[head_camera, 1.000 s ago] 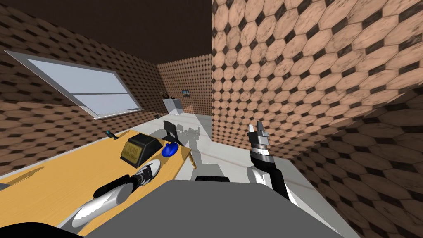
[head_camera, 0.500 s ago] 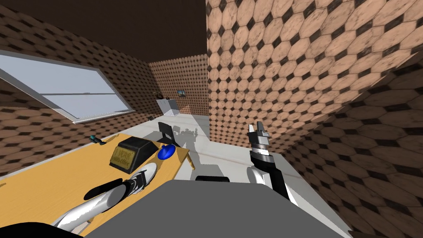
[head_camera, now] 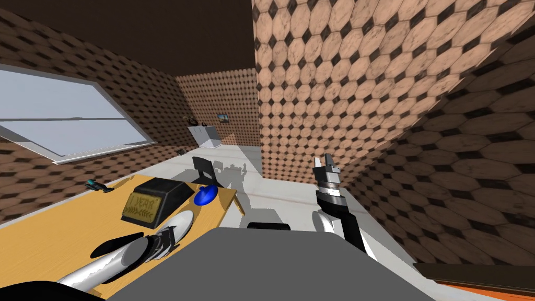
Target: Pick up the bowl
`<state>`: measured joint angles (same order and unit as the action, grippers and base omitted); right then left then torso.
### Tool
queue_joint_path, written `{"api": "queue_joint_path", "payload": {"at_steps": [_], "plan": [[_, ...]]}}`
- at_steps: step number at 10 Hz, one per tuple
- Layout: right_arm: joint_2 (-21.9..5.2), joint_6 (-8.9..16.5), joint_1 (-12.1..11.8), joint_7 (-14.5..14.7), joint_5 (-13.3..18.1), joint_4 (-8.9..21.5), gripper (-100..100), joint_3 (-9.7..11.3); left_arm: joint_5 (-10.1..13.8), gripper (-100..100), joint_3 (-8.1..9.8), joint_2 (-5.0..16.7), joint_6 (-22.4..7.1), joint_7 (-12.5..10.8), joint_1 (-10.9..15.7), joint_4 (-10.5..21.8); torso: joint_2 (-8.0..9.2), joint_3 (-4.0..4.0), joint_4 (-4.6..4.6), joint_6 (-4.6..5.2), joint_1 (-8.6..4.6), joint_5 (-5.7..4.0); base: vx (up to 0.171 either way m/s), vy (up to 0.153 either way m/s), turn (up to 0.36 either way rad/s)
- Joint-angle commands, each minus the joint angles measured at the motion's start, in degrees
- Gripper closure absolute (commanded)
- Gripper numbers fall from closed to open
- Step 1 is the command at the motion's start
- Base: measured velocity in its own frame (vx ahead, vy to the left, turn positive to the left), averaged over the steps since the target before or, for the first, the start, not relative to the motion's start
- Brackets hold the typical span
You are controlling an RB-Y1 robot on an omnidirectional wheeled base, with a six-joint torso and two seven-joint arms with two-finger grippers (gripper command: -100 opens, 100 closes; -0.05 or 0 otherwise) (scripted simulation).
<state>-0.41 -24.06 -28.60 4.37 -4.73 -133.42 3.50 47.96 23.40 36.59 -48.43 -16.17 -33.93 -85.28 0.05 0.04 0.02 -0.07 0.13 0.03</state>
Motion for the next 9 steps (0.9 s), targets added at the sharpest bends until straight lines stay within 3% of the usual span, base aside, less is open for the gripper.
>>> {"api": "queue_joint_path", "payload": {"at_steps": [1,3,4,5,6,9], "plan": [[0.0,0.0,0.0,0.0,0.0,0.0,0,0.0,0.9,-100,0.33,0.9,-2.5,-0.9,0.1,1.4,0.0,0.0,0.0,0.0,0.0,0.0,-0.03,0.008,-0.112],[0.0,0.0,0.0,0.0,0.0,0.0,0,0.0,2.1,-100,0.52,1.6,-4.8,-1.5,-0.1,3.1,-0.03,-0.02,-0.01,0.0,0.0,0.0,-0.022,0.009,-0.097],[0.0,0.0,0.0,0.0,0.0,0.0,0,0.0,1.3,-100,0.39,1.1,-3.8,-1.5,-0.1,2.2,-0.04,-0.02,-0.01,-0.01,0.0,0.0,-0.009,0.006,-0.017],[0.0,0.0,0.0,0.0,0.0,0.0,0,0.0,1.4,0,0.41,1.2,-4.1,-1.6,-0.2,2.3,-0.08,-0.04,-0.01,-0.02,-0.02,0.0,0.0,0.0,0.0],[0.0,0.0,0.0,0.0,0.0,0.0,0,0.0,0.4,-100,-0.3,0.1,-2.7,-1.1,0.9,4.1,-0.11,-0.06,-0.02,-0.02,-0.04,0.0,0.003,0.023,-0.023],[0.0,0.0,0.0,0.0,0.0,0.0,0,0.0,-0.1,-100,-0.68,-0.5,-2.2,-1.0,1.5,4.9,-0.17,-0.1,-0.04,-0.01,0.09,0.03,0.007,0.027,-0.014]]}}
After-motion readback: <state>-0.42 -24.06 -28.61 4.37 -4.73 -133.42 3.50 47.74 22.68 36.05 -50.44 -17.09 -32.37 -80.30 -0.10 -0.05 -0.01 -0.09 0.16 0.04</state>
